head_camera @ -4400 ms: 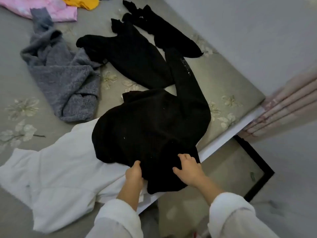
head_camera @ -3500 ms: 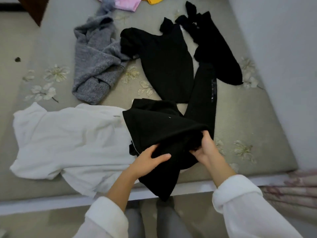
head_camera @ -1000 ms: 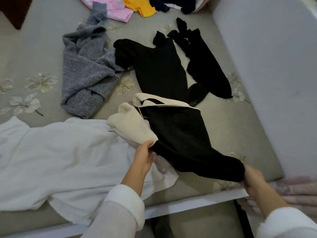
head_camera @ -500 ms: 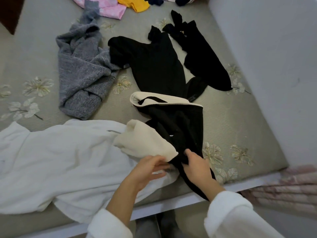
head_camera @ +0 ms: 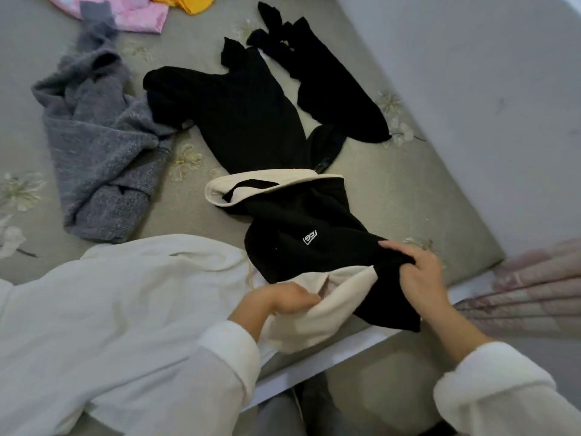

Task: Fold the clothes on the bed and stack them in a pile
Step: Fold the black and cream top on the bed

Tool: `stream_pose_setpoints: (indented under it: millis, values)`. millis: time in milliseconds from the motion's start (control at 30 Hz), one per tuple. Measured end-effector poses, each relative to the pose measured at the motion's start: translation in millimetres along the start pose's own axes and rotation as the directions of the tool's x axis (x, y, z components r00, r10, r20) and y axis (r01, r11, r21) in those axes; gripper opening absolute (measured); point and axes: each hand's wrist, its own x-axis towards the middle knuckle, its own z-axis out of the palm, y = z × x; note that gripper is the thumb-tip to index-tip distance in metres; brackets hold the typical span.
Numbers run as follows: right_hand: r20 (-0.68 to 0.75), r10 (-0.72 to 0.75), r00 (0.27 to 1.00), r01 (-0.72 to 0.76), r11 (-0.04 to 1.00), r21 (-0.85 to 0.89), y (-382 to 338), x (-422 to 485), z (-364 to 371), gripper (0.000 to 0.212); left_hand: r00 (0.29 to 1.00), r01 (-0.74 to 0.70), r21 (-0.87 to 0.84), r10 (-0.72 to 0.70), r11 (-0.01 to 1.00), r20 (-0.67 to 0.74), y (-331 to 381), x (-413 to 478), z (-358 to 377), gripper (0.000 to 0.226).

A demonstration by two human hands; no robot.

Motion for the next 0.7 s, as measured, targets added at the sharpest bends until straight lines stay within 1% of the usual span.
stream_pose_setpoints:
  millis: [33, 67, 100, 133, 167, 200, 233, 267, 300, 333, 367, 400, 433, 467, 500, 533, 600, 633, 667, 700]
  values:
    - [0.007, 0.078, 0.997, -0.078, 0.989, 0.124, -0.6, 1.9, -4.2, 0.056, 0.997, -0.014, -0.214, 0.031, 0.977, 0.076, -2.1, 1.4, 6.1, 0.041]
    - [0.024, 0.132, 0.991, -0.134, 0.97, 0.203, -0.4, 2.0, -8.0, 0.052, 0.999, -0.028, -0.392, 0.041, 0.919, 0.024, -6.3, 3.6, 9.9, 0.031]
    - [0.052, 0.156, 0.986, -0.164, 0.957, 0.239, 0.7, 0.8, -12.9, 0.051, 0.989, -0.055, -0.502, -0.024, 0.863, -0.149, -9.7, 6.7, 10.5, 0.023]
    - [0.089, 0.155, 0.984, -0.173, 0.95, 0.261, 3.6, -1.1, -17.9, 0.051, 0.919, -0.067, -0.552, -0.165, 0.831, -0.358, -13.6, 12.5, 7.7, 0.02]
    - [0.126, 0.145, 0.981, -0.174, 0.948, 0.268, 7.2, -3.7, -22.3, 0.053, 0.793, -0.064, -0.59, -0.318, 0.805, -0.52, -18.8, 19.1, 3.4, 0.021]
    - [0.157, 0.136, 0.978, -0.174, 0.95, 0.261, 10.6, -6.0, -25.6, 0.055, 0.697, -0.06, -0.66, -0.441, 0.749, -0.565, -23.2, 25.7, -2.5, 0.029]
    - [0.184, 0.131, 0.974, -0.176, 0.952, 0.251, 11.9, -8.5, -28.2, 0.055, 0.689, -0.054, -0.766, -0.531, 0.64, -0.492, -24.3, 29.9, -7.9, 0.04]
    - [0.21, 0.131, 0.969, -0.183, 0.951, 0.251, 12.8, -10.5, -29.9, 0.054, 0.743, -0.064, -0.869, -0.558, 0.49, -0.369, -25.1, 36.1, -9.9, 0.05]
    - [0.228, 0.137, 0.964, -0.195, 0.945, 0.26, 12.3, -11.9, -30.9, 0.053, 0.819, -0.071, -0.942, -0.52, 0.327, -0.242, -23.5, 40.1, -9.8, 0.054]
    - [0.237, 0.144, 0.961, -0.209, 0.938, 0.277, 10.2, -11.2, -32.3, 0.054, 0.876, -0.087, -0.98, -0.456, 0.178, -0.16, -22.3, 44.0, -9.3, 0.052]
    - [0.232, 0.147, 0.962, -0.212, 0.934, 0.286, 7.3, -9.6, -34.5, 0.057, 0.906, -0.112, -0.992, -0.403, 0.062, -0.127, -20.0, 45.2, -10.1, 0.047]
    - [0.203, 0.147, 0.968, -0.2, 0.942, 0.27, 5.8, -6.6, -37.0, 0.059, 0.92, -0.158, -0.987, -0.367, -0.032, -0.136, -18.5, 45.7, -12.5, 0.043]
    - [0.16, 0.147, 0.976, -0.18, 0.96, 0.213, 4.5, -3.8, -40.6, 0.058, 0.918, -0.214, -0.972, -0.359, -0.099, -0.166, -15.9, 42.1, -17.3, 0.041]
    - [0.1, 0.156, 0.983, -0.167, 0.979, 0.117, 2.8, -1.2, -46.1, 0.055, 0.911, -0.274, -0.951, -0.356, -0.14, -0.21, -13.0, 35.2, -25.1, 0.04]
    - [0.04, 0.153, 0.987, -0.153, 0.988, -0.001, 1.2, 0.6, -53.5, 0.051, 0.893, -0.334, -0.933, -0.362, -0.131, -0.269, -9.2, 22.5, -36.3, 0.04]
    - [0.008, 0.137, 0.99, -0.136, 0.984, -0.113, -0.4, 2.2, -60.3, 0.046, 0.871, -0.393, -0.914, -0.359, -0.096, -0.336, -5.3, 6.9, -49.4, 0.041]
    - [-0.002, 0.087, 0.996, -0.084, 0.953, -0.292, -6.8, 10.9, -76.2, 0.031, 0.779, -0.523, -0.851, -0.377, 0.051, -0.501, 4.8, -34.5, -75.4, 0.039]
    - [-0.002, 0.06, 0.998, -0.057, 0.938, -0.342, -9.1, 9.1, -84.3, 0.026, 0.72, -0.566, -0.811, -0.392, 0.146, -0.573, 5.8, -53.4, -81.0, 0.034]
    - [-0.025, -0.036, 0.999, 0.024, 0.929, -0.37, -21.0, 10.6, -96.3, 0.021, 0.639, -0.642, -0.734, -0.377, 0.219, -0.671, 11.1, -87.7, -89.3, 0.025]
    - [-0.069, -0.146, 0.987, 0.107, 0.911, -0.399, -38.4, 12.0, -109.2, 0.018, 0.529, -0.716, -0.627, -0.347, 0.306, -0.774, 17.3, -123.9, -97.3, 0.016]
